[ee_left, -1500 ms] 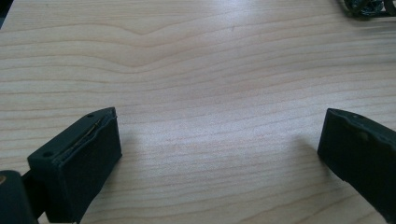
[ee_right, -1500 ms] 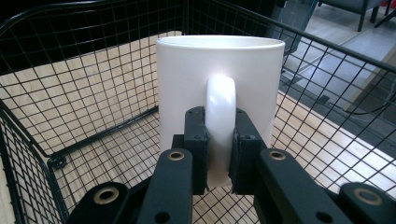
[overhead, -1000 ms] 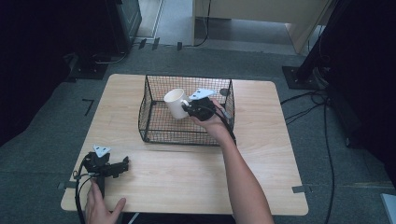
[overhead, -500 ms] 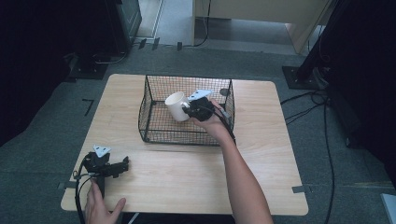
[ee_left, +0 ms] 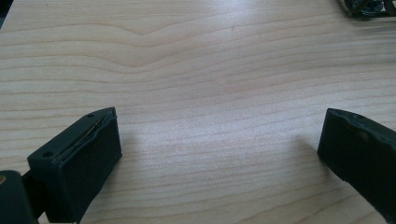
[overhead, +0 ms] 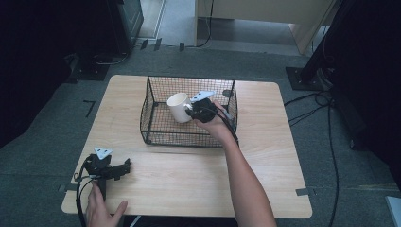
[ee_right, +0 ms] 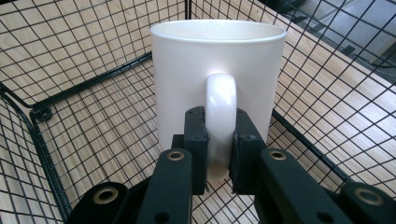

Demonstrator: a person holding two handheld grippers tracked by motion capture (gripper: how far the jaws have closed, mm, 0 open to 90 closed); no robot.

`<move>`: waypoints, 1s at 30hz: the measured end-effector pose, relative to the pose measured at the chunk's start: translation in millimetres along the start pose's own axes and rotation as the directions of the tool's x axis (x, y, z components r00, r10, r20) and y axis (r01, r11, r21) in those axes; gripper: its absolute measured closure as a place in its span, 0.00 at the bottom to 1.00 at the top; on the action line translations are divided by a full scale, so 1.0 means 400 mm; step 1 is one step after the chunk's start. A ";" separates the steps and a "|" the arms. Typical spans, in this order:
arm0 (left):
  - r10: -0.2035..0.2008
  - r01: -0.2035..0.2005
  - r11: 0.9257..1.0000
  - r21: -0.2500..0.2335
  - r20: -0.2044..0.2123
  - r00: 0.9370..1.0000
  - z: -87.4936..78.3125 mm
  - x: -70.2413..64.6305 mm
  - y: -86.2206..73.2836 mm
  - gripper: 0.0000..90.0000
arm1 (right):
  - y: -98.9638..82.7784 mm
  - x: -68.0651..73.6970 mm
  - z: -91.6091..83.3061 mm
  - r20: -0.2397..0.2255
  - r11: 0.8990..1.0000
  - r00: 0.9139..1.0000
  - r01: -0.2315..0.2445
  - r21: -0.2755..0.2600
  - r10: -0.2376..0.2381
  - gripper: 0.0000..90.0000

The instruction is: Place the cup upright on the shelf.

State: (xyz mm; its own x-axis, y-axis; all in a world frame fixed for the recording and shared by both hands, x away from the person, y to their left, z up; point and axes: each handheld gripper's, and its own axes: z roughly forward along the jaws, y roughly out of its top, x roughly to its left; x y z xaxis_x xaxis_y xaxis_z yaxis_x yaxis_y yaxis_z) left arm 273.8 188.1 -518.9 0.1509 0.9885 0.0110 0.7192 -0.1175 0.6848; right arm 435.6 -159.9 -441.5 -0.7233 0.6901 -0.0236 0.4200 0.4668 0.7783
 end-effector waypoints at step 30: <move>0.000 0.000 1.000 0.000 0.000 1.000 0.000 0.000 0.000 0.00 | -0.008 0.003 0.025 0.025 0.993 1.000 0.001 0.116 -0.004 0.88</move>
State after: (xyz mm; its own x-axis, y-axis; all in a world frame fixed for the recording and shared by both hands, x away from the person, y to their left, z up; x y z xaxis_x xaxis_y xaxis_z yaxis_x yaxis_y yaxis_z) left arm 273.7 188.1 -518.9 0.1510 0.9885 0.0109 0.7192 -0.1174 0.6848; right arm 439.0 -154.9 -450.4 -0.7111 0.7018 -0.0428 0.4798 0.5288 0.7001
